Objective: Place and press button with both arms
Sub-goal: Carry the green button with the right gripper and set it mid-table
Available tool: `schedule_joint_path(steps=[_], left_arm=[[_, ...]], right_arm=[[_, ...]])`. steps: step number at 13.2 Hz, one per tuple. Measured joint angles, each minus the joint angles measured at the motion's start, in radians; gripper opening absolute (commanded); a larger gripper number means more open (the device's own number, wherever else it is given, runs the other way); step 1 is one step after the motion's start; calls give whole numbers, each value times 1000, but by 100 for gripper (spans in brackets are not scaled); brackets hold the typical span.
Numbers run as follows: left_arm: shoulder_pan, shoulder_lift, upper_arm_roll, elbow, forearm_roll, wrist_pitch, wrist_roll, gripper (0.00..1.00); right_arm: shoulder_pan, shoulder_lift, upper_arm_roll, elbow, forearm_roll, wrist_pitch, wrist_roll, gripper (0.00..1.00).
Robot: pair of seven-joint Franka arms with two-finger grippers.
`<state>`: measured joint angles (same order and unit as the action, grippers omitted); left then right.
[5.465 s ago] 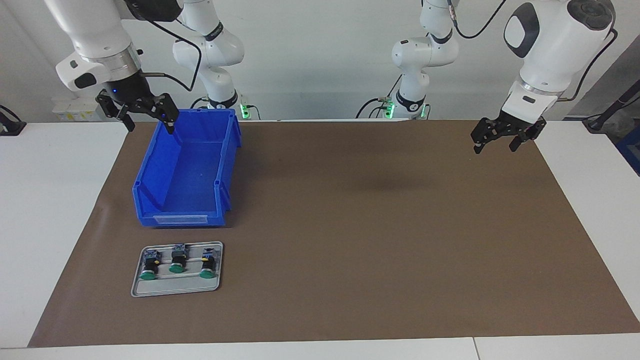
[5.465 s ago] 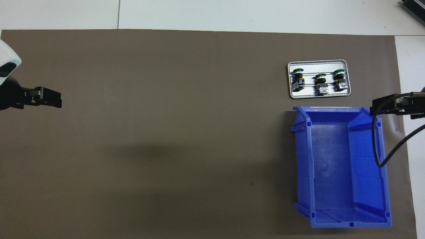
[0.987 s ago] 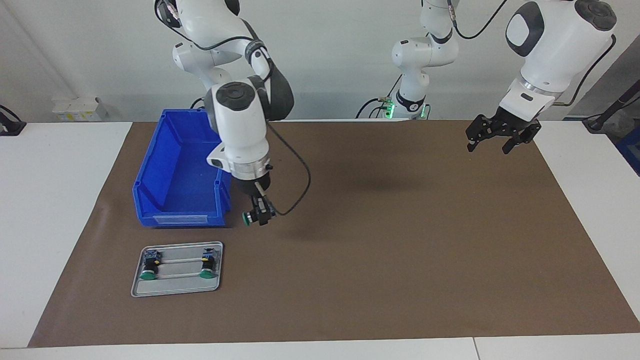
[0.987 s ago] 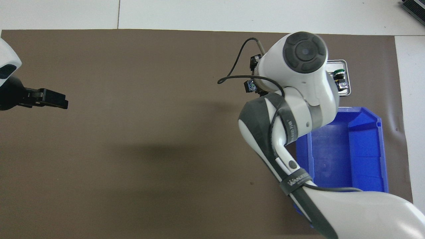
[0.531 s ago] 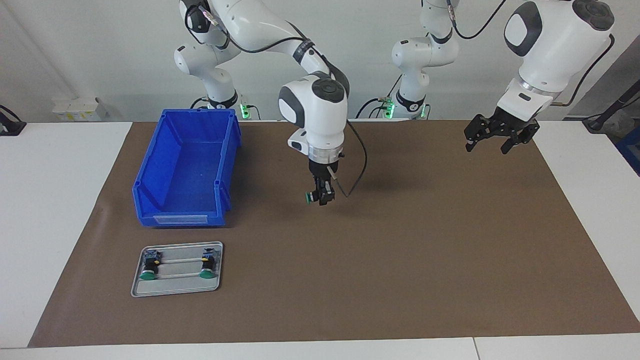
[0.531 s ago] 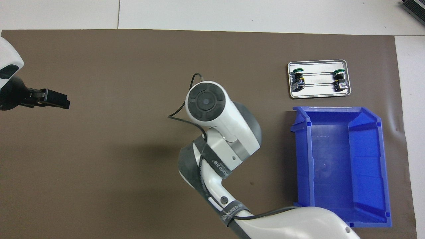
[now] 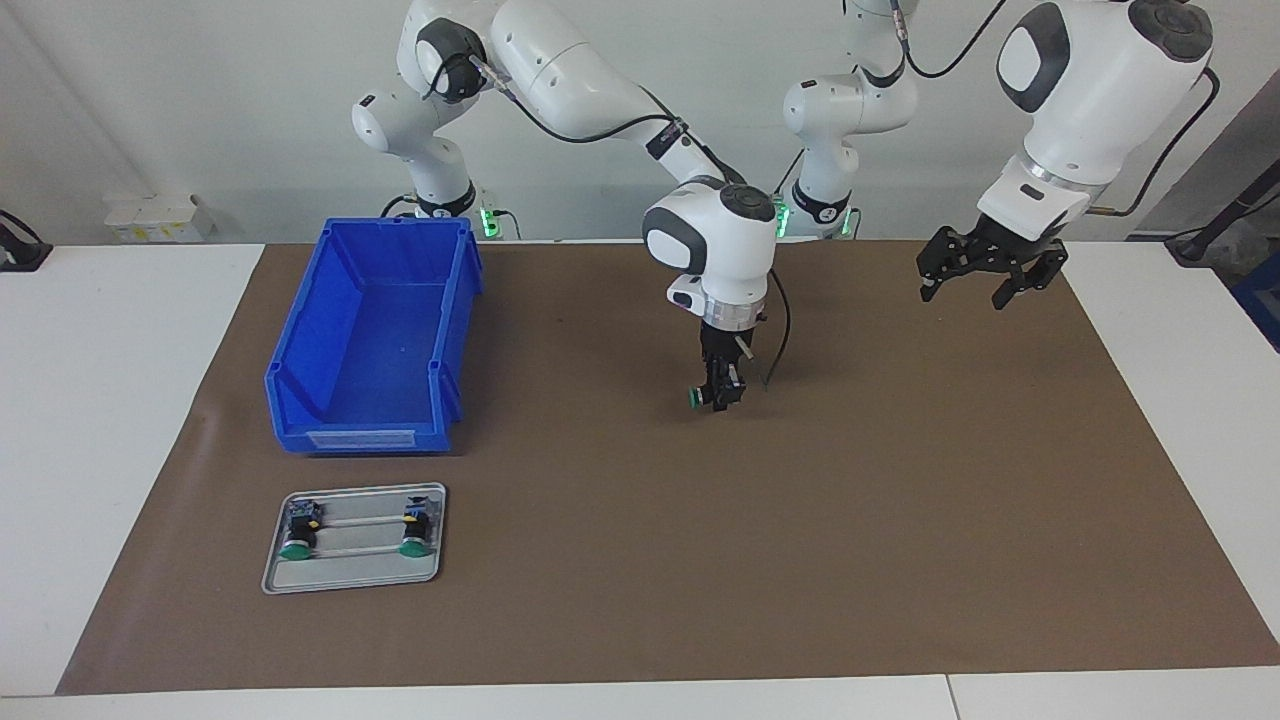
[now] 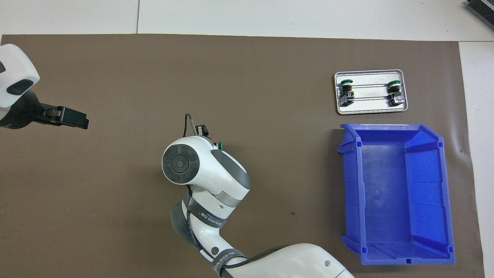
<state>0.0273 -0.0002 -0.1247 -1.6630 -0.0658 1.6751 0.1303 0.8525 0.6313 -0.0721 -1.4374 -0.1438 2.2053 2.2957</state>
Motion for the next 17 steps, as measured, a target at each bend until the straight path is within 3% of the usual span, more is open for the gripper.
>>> schedule_joint_path(steps=[4,7,8,13,15,17], left_arm=[[-24,-21,-4,-48,-24,6,119,100],[-49,-44,-5,-109,-33,73,212,100],[-55,-48,-6,-123,-34,95,242,100],[-86,-49,-5,-147,-34,160,437,100],[-98,-45,-4,-163,-34,199,496,100],[-121,-26,-5,-180,-34,226,571,100]], right_arm=[[29,10,0,-39,0,47,59,0],[28,11,0,-73,0,103,100,92],[27,11,0,-80,0,119,106,100],[38,-15,-2,-86,-42,97,98,100],[5,-81,-7,-105,-46,76,-2,100],[-67,-203,-8,-191,-47,70,-167,100]])
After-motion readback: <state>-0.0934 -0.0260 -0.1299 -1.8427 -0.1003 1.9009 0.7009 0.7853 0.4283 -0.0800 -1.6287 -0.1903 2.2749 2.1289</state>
